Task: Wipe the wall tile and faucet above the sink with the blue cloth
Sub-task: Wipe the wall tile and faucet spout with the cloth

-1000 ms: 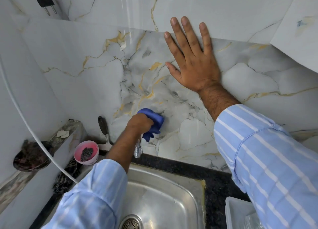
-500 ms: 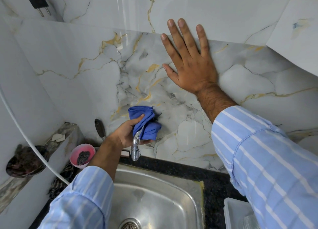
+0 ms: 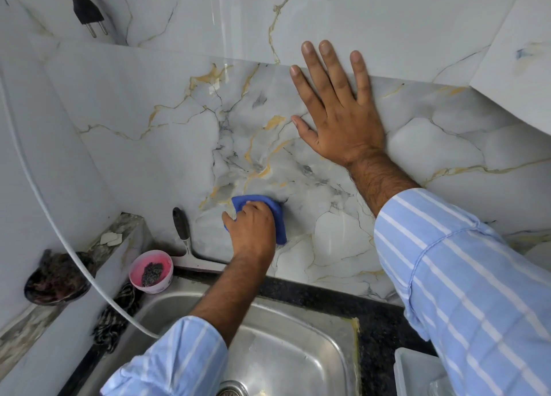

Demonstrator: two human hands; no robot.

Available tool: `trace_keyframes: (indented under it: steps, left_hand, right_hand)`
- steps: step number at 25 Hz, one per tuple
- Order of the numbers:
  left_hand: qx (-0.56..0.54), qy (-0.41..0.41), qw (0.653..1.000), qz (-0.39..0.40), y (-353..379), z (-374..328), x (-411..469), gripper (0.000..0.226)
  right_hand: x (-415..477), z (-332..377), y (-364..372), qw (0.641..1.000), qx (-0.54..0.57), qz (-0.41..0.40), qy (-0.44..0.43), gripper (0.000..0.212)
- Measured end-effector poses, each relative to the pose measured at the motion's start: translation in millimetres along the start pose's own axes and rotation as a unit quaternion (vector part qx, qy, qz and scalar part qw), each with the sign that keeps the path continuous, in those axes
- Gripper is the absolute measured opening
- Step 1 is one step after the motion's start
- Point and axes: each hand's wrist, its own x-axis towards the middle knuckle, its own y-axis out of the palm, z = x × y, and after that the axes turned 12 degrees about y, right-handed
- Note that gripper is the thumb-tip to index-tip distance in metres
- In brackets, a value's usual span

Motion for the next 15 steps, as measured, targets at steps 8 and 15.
trace_keyframes:
  steps: [8,15]
  left_hand:
    - [0.018,0.159,0.987,-0.029,-10.1,1.2,-9.1,0.027]
    - [-0.294,-0.008,0.934,0.201,-16.8,41.4,30.1,0.039]
  right_hand:
    - [-0.6,0.0,0.0,1.000,0.002,0.000,-0.001,0.070]
    - [-0.9,-0.2,-0.4,1.000,0.006,-0.002,-0.002,0.070]
